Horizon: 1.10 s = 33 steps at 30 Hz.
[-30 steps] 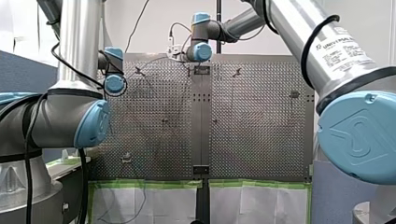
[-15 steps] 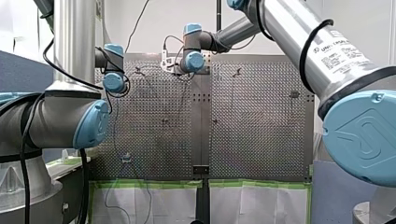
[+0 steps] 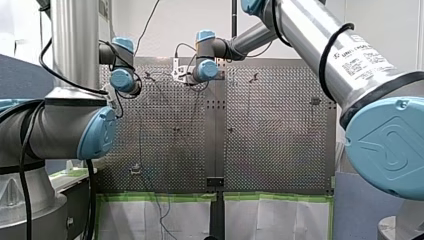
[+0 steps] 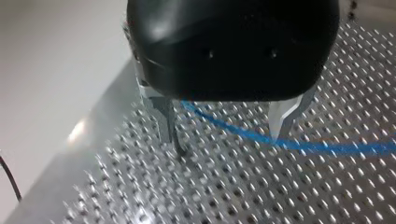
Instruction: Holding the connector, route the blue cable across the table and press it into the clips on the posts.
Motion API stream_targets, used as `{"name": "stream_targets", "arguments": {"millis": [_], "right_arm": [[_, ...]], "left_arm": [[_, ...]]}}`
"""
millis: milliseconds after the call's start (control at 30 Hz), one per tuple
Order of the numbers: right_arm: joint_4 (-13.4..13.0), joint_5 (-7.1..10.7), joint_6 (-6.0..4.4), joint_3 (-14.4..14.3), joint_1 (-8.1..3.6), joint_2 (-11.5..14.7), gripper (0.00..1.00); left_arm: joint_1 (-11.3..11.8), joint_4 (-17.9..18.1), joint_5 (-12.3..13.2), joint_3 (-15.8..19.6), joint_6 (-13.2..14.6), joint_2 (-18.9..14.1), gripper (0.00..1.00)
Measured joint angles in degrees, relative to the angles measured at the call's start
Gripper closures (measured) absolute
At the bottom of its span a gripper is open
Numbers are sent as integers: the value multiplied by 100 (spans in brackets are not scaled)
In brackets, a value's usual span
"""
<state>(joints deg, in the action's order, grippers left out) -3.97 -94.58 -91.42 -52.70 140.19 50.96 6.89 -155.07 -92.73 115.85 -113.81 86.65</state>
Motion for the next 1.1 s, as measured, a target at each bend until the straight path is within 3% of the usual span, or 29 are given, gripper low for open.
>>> {"name": "stream_targets", "arguments": {"millis": [167, 367, 533, 800, 1100], "right_arm": [[0, 2, 0, 0, -22, -17, 100], [0, 11, -1, 0, -37, -38, 100], [-4, 18, -1, 0, -39, -49, 100], [-5, 29, -26, 0, -39, -63, 100], [-8, 63, -41, 0, -41, -71, 100]], "left_arm": [[-49, -182, 142, 3, -33, -262, 0], [-84, -402, 72, 4, 71, -506, 0], [-124, -533, 155, -13, 326, -675, 0], [-310, -903, 508, -167, 789, -619, 0], [-482, -1000, 593, -556, 1301, -642, 0]]}}
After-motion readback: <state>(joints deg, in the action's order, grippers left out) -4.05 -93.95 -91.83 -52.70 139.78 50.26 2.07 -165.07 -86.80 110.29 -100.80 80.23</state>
